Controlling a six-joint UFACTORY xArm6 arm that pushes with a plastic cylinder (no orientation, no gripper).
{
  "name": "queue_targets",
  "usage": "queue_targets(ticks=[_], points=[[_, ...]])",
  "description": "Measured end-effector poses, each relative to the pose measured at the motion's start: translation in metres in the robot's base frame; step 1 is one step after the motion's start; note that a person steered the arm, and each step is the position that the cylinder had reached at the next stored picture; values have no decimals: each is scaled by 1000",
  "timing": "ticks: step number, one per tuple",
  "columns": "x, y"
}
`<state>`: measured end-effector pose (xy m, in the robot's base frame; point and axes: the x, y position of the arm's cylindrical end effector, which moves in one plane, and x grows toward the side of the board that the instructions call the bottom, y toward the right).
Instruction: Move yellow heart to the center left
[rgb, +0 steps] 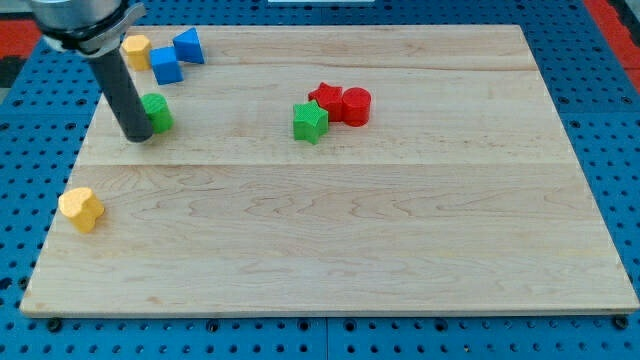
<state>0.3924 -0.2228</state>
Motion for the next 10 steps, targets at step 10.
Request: queue_targets(ticks=[10], points=[[151,-40]])
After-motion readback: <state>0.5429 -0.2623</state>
